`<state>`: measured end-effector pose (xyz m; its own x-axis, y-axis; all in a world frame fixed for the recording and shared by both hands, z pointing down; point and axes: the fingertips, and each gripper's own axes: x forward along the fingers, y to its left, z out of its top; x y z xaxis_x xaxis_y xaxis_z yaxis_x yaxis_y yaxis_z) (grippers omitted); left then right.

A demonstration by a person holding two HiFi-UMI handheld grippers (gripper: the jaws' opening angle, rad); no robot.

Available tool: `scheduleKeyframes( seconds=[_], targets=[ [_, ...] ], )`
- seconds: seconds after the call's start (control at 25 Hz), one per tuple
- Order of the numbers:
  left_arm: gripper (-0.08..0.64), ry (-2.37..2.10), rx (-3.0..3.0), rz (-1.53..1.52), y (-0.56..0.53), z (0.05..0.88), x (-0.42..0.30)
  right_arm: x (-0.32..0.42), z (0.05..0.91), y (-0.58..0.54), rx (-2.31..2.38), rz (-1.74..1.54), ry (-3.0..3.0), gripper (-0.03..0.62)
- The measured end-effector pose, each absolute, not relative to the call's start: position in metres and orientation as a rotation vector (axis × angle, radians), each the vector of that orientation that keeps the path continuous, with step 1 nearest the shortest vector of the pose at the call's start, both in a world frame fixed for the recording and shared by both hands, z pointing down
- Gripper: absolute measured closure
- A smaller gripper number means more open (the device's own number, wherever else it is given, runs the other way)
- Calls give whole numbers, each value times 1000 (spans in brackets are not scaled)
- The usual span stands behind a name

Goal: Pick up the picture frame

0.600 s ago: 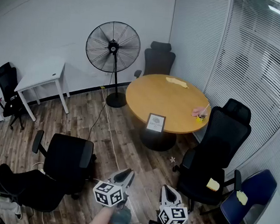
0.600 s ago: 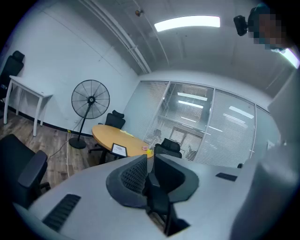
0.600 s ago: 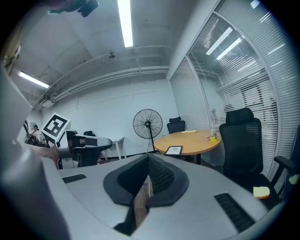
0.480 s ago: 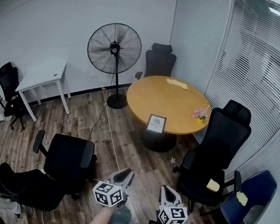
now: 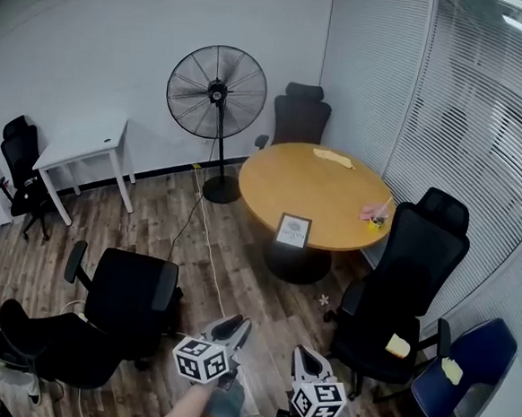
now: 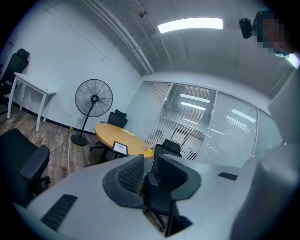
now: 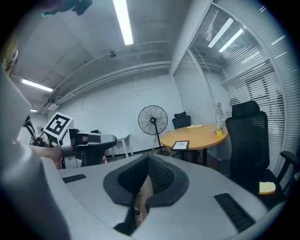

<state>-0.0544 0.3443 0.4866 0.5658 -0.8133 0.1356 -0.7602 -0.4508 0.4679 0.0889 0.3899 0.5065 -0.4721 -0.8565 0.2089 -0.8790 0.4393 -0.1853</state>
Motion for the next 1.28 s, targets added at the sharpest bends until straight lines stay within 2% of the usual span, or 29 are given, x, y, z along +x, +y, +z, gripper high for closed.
scheduleKeyframes(
  seconds=[0.64,0.8,1.28],
  targets=[
    [454,-1216,2275,-140,235,515,-33,118,528,295,1621,451,-2507,580],
    [454,-1195,2250,-120,169,535,-32,124,549,230,1642,507,-2463,580],
    [443,-1103,2174,-82,-52,555,-67,109,543,5,1706,572,-2395,580]
  ],
)
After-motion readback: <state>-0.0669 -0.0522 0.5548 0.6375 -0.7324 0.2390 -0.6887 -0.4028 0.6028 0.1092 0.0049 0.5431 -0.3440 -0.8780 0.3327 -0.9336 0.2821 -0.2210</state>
